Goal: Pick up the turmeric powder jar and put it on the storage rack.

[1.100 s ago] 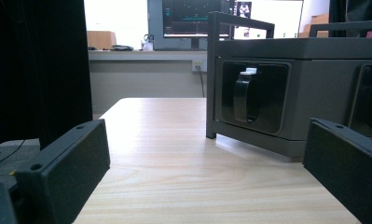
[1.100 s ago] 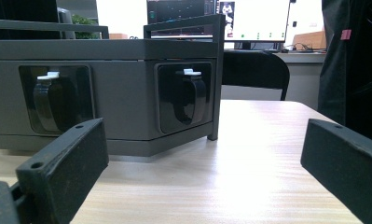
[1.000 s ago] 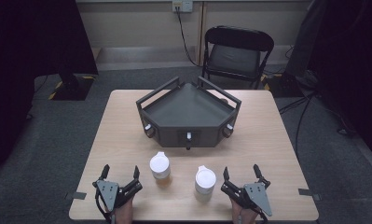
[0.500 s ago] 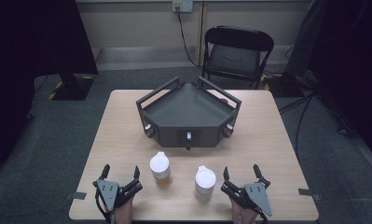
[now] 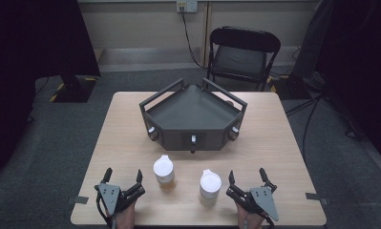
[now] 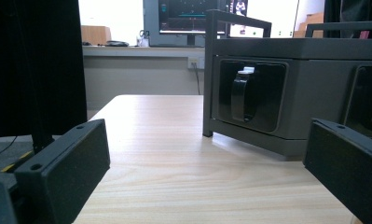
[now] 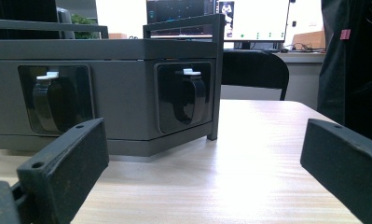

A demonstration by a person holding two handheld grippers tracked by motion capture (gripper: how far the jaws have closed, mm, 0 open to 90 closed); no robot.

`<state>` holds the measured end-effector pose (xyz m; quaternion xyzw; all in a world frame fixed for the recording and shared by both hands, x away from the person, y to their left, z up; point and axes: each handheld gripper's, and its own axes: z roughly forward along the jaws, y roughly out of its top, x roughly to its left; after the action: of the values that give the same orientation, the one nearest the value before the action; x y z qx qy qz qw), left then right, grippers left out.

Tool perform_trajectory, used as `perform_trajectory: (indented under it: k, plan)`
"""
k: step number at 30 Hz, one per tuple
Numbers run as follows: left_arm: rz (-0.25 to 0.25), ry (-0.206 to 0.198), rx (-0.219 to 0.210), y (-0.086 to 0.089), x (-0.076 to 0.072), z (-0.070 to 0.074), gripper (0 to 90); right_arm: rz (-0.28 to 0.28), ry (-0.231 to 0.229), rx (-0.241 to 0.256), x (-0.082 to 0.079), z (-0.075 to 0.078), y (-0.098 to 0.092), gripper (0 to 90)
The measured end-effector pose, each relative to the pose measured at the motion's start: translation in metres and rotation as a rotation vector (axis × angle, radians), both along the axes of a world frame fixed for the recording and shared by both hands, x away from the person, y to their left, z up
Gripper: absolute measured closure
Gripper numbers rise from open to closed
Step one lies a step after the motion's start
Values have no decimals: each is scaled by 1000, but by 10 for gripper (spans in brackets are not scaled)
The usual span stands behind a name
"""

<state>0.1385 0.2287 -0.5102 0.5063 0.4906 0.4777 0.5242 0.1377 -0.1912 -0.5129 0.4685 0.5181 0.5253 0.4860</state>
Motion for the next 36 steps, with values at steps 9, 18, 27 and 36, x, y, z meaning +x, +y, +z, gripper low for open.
perform_trajectory:
  k: [9,18,27,36]
  plan:
    - [-35,-15,0,-4,-1,10,0,-1,0,0,0,0,0,0]
    - [-90,-33,-21,-1,-9,26,0,-2,0,0,0,0,0,0]
    - [-140,-41,-26,-1,-18,37,0,-4,0,-1,0,0,1,0]
    - [-198,-70,-21,-4,-23,47,0,-12,0,-1,0,0,2,0]
